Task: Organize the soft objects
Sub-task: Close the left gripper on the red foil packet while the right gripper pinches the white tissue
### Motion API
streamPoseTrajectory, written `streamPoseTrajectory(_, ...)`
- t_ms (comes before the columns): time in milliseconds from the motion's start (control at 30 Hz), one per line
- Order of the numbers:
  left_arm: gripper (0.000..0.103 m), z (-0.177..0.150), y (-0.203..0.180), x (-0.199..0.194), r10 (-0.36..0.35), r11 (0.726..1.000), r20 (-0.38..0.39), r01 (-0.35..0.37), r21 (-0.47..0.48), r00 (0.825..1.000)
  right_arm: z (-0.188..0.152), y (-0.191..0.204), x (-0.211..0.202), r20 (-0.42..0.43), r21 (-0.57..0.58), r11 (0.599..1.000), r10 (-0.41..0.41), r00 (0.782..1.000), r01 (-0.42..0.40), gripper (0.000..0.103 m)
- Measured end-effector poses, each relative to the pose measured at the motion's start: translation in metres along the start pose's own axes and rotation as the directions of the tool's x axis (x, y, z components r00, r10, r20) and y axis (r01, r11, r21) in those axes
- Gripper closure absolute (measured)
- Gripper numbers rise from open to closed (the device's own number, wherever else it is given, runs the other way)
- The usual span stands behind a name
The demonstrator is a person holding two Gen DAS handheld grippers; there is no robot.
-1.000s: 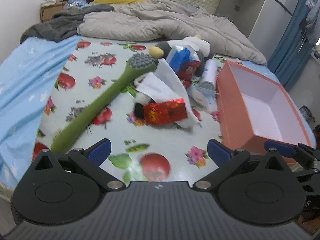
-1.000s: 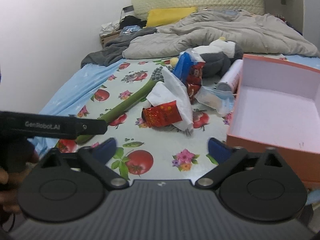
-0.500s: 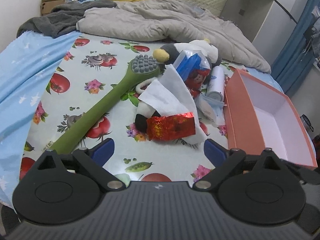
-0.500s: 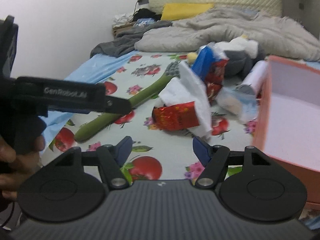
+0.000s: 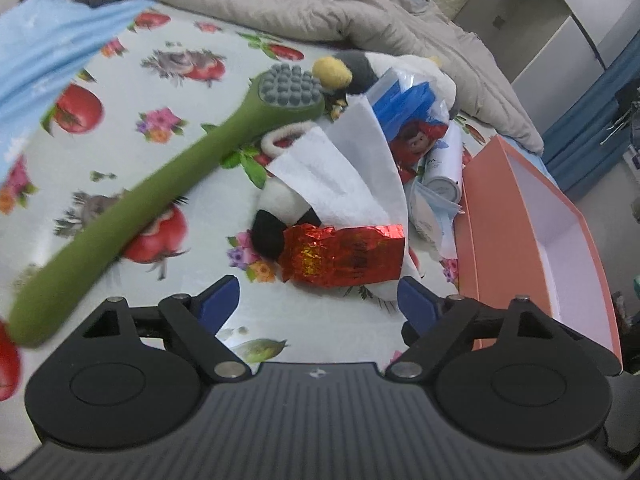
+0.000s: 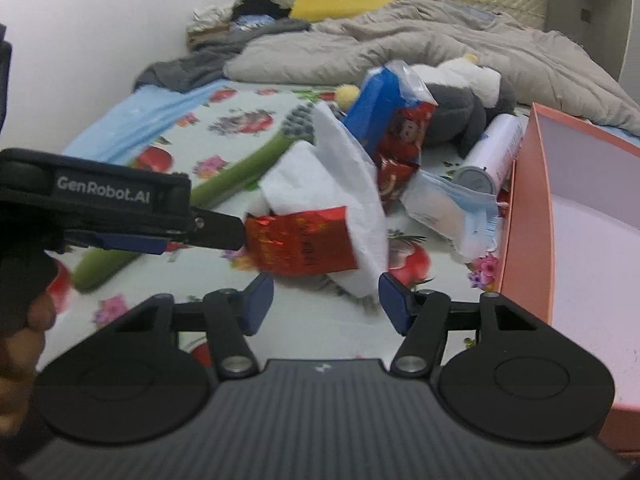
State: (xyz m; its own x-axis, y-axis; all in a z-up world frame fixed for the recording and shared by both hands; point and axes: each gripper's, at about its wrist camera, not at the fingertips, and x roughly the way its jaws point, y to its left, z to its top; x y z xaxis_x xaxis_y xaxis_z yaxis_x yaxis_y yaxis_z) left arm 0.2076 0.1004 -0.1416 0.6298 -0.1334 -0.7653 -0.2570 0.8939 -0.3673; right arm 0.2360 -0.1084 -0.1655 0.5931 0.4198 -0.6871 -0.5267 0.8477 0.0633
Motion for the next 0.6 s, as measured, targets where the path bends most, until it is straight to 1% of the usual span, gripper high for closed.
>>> streamPoseTrajectory(100, 0.014, 0.001, 0.006, 0.023, -0.036, 0.999, -0.02, 0.035, -0.03, 0.999, 0.0, -0.003, 0.014, -0.023, -0.012, 0.999, -0.043, 0.999, 0.043, 0.042)
streamPoseTrajectory(133, 0.014, 0.002, 0.007, 0.03, -0.055, 0.998, -0.021, 0.054, -0.039, 0.998, 0.001, -0.003, 0.018, -0.028, -0.017, 0.998, -0.053, 0.998, 0.052, 0.045)
streamPoseTrajectory(167, 0.016, 0.002, 0.008, 0.036, -0.064, 0.997, -0.021, 0.063, -0.041, 0.998, 0.001, -0.004, 0.022, -0.031, -0.022, 0.998, -0.065, 0.997, 0.064, 0.047)
streamPoseTrajectory(233, 0.02, 0.003, 0.007, 0.045, -0.066, 0.997, -0.01, 0.066, -0.048, 0.998, 0.002, -0.006, 0.03, -0.035, -0.035, 0.996, -0.084, 0.996, 0.083, 0.047)
streamPoseTrajectory(333, 0.02, 0.007, 0.009, 0.054, -0.093, 0.993, 0.008, 0.093, -0.068, 0.996, 0.005, -0.012, 0.041, -0.044, -0.028, 0.995, -0.094, 0.995, 0.093, 0.047)
streamPoseTrajectory(367, 0.02, 0.008, 0.009, 0.057, -0.091, 0.994, 0.012, 0.091, -0.067, 0.996, 0.006, -0.013, 0.045, -0.049, -0.031, 0.995, -0.1, 0.994, 0.098, 0.048)
streamPoseTrajectory(400, 0.02, 0.008, 0.009, 0.062, -0.073, 0.995, 0.011, 0.074, -0.062, 0.997, 0.006, -0.014, 0.05, -0.06, -0.033, 0.994, -0.102, 0.993, 0.1, 0.049)
streamPoseTrajectory(433, 0.02, 0.009, 0.01, 0.067, -0.058, 0.997, 0.005, 0.058, -0.055, 0.998, 0.006, -0.015, 0.054, -0.073, -0.032, 0.995, -0.1, 0.992, 0.098, 0.054)
streamPoseTrajectory(500, 0.02, 0.009, 0.014, 0.079, -0.038, 0.998, -0.014, 0.037, -0.051, 0.999, 0.005, -0.015, 0.061, -0.092, -0.042, 0.995, -0.095, 0.991, 0.091, 0.055)
streamPoseTrajectory(533, 0.02, 0.008, 0.017, 0.082, -0.048, 0.998, -0.02, 0.047, -0.051, 0.999, 0.004, -0.014, 0.065, -0.105, -0.051, 0.994, -0.096, 0.99, 0.091, 0.055)
streamPoseTrajectory(600, 0.02, 0.007, 0.02, 0.091, -0.091, 0.995, -0.038, 0.089, -0.055, 0.995, 0.002, -0.014, 0.069, -0.12, -0.057, 0.996, -0.081, 0.989, 0.074, 0.062)
